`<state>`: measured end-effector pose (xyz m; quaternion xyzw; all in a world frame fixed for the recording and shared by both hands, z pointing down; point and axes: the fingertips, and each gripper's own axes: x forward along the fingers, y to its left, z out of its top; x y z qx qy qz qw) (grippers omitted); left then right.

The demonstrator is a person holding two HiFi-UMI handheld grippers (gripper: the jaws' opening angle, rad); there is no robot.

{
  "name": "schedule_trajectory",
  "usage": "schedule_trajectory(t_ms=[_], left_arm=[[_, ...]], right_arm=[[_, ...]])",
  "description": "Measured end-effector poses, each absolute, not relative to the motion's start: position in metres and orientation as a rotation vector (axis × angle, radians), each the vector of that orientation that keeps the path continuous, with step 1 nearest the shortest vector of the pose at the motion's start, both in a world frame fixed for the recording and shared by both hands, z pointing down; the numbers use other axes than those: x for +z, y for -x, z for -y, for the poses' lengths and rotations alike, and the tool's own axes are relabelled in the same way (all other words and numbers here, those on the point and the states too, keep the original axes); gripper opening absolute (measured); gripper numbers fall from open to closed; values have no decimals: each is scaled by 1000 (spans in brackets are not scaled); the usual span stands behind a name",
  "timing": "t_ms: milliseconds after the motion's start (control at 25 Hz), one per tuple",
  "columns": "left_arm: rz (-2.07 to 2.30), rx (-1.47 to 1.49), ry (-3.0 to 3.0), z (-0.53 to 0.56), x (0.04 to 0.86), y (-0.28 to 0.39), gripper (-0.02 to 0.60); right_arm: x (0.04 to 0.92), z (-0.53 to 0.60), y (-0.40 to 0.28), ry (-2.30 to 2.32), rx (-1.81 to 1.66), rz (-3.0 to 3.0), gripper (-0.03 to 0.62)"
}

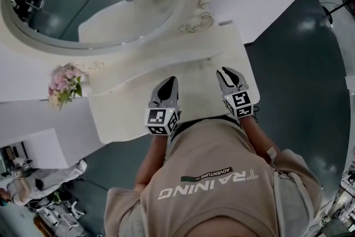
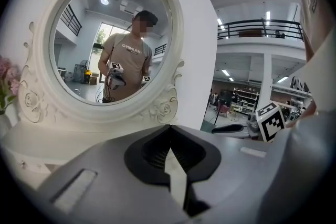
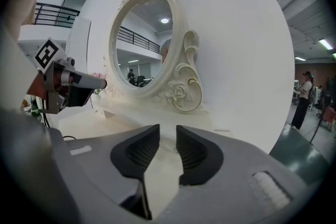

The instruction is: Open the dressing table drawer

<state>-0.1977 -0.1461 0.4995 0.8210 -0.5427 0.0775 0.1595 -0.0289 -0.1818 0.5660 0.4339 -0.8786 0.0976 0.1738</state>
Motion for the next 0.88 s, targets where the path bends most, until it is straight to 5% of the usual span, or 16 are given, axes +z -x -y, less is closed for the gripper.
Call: schedule_trajectory(t_ms=[80, 880], left_arm=[[1556, 228, -2338, 146, 500, 199, 18], [1574, 322, -2281, 169, 507, 224, 18]], right_arm=[[571, 184, 31, -1212, 274, 2485, 120], [664, 241, 47, -1192, 399, 2355, 121]])
